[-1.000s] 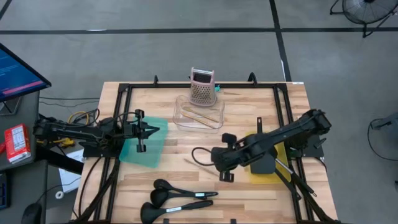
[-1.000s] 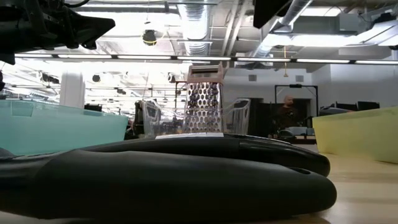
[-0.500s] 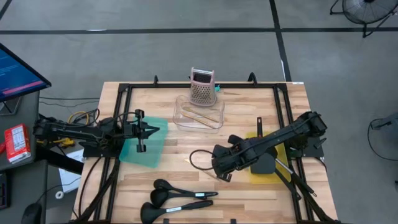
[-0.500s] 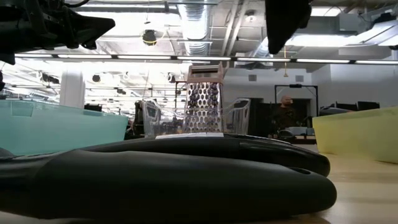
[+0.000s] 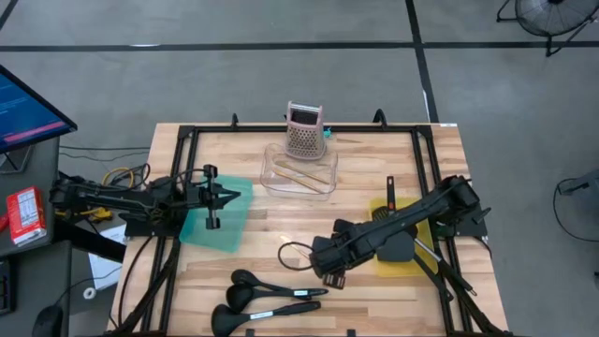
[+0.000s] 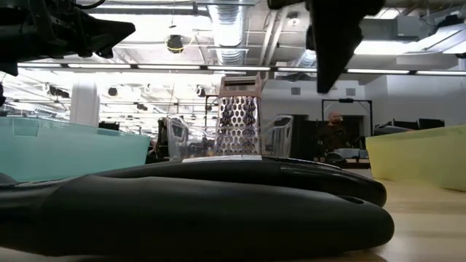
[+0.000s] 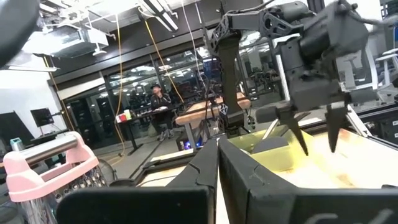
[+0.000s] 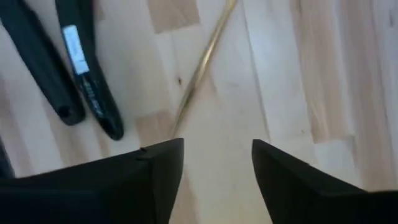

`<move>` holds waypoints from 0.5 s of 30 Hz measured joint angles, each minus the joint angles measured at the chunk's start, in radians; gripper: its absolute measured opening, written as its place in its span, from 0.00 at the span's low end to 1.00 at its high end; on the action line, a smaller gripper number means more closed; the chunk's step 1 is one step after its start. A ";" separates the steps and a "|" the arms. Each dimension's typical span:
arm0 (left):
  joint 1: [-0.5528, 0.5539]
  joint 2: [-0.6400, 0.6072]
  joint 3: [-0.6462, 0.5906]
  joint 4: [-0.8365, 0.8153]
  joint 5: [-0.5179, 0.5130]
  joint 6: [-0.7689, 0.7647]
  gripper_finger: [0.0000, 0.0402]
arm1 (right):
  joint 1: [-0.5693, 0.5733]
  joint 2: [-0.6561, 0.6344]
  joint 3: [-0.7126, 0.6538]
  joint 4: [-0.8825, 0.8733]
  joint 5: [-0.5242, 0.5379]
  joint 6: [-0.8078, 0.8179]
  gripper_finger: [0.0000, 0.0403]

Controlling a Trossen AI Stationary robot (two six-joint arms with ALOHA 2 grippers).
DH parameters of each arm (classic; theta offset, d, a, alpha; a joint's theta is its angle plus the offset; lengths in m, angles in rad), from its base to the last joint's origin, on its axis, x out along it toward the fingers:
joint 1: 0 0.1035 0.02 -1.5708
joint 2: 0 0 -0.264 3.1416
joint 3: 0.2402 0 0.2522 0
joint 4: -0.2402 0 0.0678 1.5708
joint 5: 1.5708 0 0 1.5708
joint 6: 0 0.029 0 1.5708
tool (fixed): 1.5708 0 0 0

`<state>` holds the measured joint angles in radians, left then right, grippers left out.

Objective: Pick & Place Kitchen Items
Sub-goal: Put the gold knife into the transparent bin

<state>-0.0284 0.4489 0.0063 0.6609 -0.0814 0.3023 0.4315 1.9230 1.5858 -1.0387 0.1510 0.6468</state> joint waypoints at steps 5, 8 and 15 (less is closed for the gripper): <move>0.000 0.000 0.000 0.001 0.000 0.000 0.00 | -0.016 0.012 -0.001 0.008 -0.017 -0.002 0.51; 0.000 0.000 0.000 0.002 0.000 0.000 0.00 | -0.015 0.017 -0.004 0.014 -0.020 0.002 0.50; 0.008 -0.002 0.000 0.022 -0.061 0.008 0.00 | -0.013 0.072 -0.001 0.085 -0.026 0.095 0.45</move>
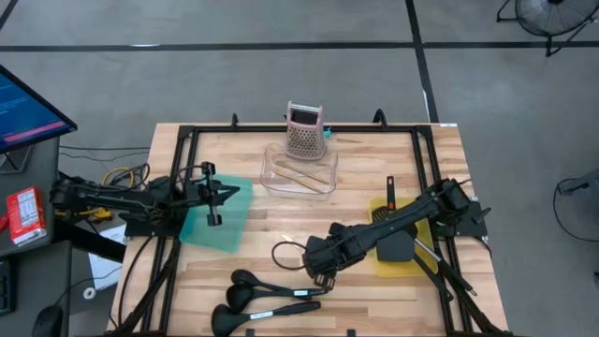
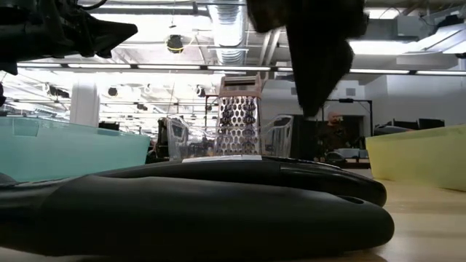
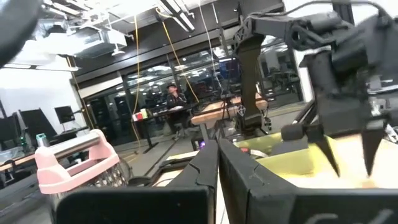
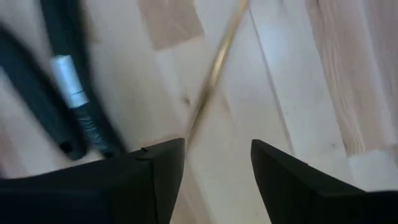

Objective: Pick & Place Kitchen Items
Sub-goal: Put the gold knife into the transparent bin

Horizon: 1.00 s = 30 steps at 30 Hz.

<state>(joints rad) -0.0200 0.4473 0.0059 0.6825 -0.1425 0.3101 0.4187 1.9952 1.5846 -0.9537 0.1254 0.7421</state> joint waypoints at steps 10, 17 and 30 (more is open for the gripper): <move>0.000 0.000 0.000 0.000 0.000 0.000 0.00 | 0.000 0.132 -0.002 0.049 -0.082 0.014 0.43; 0.000 0.000 0.000 0.005 0.009 -0.016 0.00 | 0.000 0.171 -0.002 0.074 -0.131 -0.023 0.40; -0.001 0.001 0.000 0.033 0.046 -0.527 0.00 | -0.030 0.186 0.001 0.078 -0.170 -0.061 0.22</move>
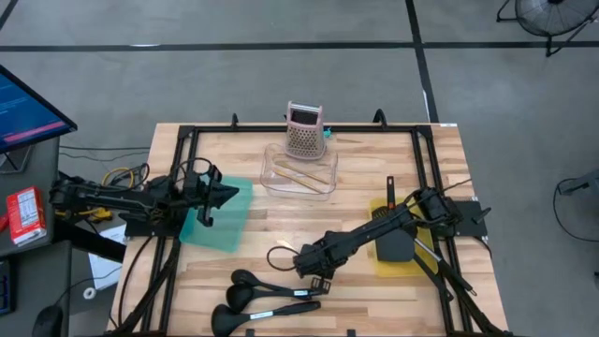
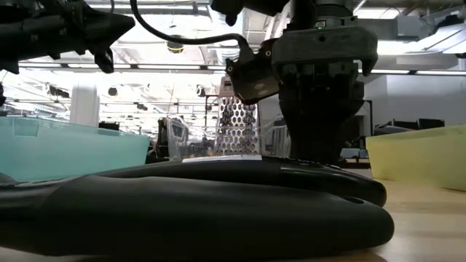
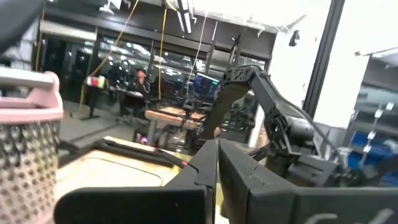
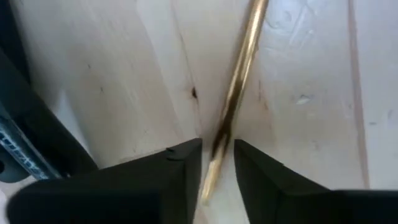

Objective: Pick & Place Kitchen Items
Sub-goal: Put the gold knife into the transparent bin

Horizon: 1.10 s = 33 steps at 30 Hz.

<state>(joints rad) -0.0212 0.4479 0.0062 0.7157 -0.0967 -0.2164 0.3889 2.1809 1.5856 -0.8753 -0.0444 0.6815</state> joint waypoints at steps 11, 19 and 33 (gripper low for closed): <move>0.000 0.074 0.000 -0.023 -0.222 -0.335 0.00 | -0.017 0.022 0.002 -0.031 0.011 0.000 0.03; 0.000 0.345 0.145 -0.242 0.002 -0.556 0.00 | -0.029 -0.016 -0.006 -0.059 0.041 -0.008 0.01; -0.016 0.869 0.469 -0.509 0.115 -0.387 0.04 | -0.005 -0.023 -0.004 -0.078 0.049 0.001 0.00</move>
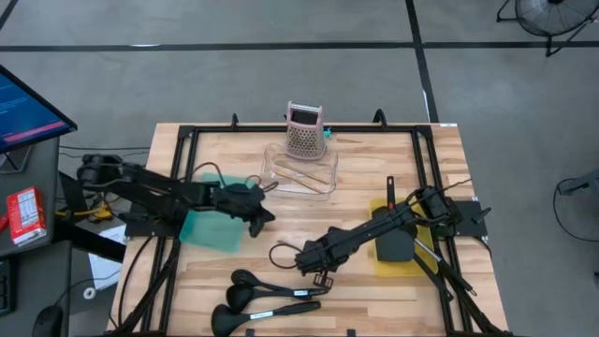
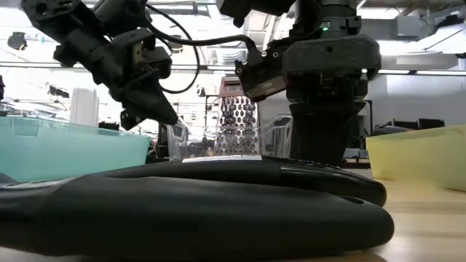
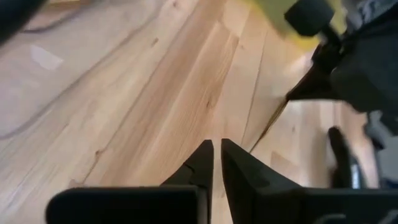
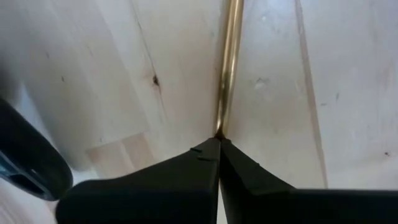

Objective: Pick & Place Kitchen Items
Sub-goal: Put the gold knife into the transparent bin

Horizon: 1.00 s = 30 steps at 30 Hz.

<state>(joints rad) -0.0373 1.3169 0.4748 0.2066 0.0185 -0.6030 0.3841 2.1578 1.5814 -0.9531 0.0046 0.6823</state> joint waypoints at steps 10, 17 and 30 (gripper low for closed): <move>-0.048 0.103 0.054 0.000 -0.003 0.155 0.22 | 0.006 0.000 0.000 -0.003 -0.005 0.000 0.00; -0.074 0.118 0.089 -0.002 0.016 0.261 0.39 | 0.009 0.000 0.000 -0.002 -0.009 0.000 0.00; -0.117 0.137 0.275 -0.318 -0.010 0.423 0.45 | 0.021 0.000 0.001 0.005 -0.027 -0.001 0.00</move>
<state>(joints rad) -0.1547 1.4542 0.7498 -0.1118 0.0082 -0.1796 0.4048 2.1578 1.5822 -0.9482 -0.0224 0.6815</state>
